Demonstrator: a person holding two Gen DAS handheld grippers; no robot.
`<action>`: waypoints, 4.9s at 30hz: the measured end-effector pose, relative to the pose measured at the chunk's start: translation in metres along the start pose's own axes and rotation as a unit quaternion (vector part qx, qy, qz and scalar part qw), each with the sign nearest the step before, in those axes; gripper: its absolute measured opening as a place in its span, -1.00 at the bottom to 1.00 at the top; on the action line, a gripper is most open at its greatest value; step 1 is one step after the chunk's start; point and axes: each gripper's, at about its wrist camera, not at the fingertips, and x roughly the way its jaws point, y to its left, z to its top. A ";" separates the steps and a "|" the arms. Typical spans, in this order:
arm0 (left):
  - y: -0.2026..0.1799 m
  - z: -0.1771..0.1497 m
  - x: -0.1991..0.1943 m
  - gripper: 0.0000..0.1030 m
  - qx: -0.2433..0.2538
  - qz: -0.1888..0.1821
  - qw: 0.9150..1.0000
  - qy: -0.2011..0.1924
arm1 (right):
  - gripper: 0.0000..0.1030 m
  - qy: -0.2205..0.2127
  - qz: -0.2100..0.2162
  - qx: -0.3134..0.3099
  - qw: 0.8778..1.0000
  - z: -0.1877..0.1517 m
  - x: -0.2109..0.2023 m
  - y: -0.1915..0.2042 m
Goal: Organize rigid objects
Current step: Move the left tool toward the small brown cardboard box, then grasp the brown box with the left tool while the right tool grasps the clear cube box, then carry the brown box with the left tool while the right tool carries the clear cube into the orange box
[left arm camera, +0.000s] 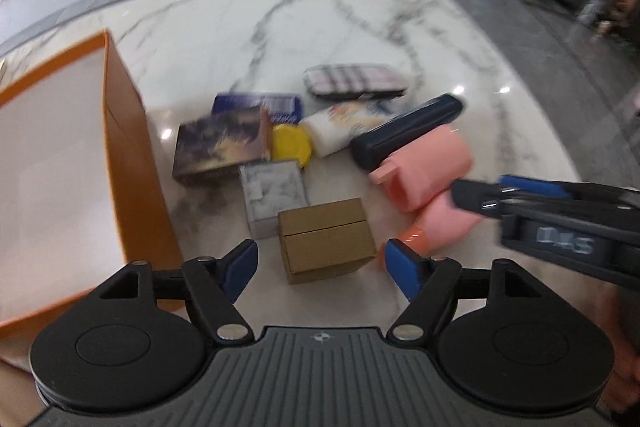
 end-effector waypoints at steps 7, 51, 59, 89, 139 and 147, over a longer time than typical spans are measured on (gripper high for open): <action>-0.017 0.007 0.028 0.71 0.002 0.035 0.999 0.031 | 0.04 0.018 0.000 0.011 1.000 0.007 0.015 -0.016; 0.200 0.004 -0.111 0.34 -0.141 0.085 0.984 -0.075 | 0.01 0.151 0.044 -0.040 0.987 0.035 0.118 0.107; 0.250 0.002 -0.111 0.34 -0.120 0.103 0.986 -0.059 | -0.01 0.118 0.039 -0.038 0.992 0.046 0.070 0.115; 0.301 0.037 -0.002 0.34 -0.077 0.173 0.981 -0.029 | -0.01 0.168 0.155 -0.065 0.971 0.089 0.207 0.325; 0.314 0.034 -0.008 0.30 -0.079 0.082 0.993 0.045 | -0.01 0.182 0.153 -0.063 0.969 0.077 0.191 0.297; 0.300 0.009 0.002 0.31 -0.033 0.090 0.990 0.107 | -0.01 0.188 0.153 -0.059 0.969 0.076 0.189 0.298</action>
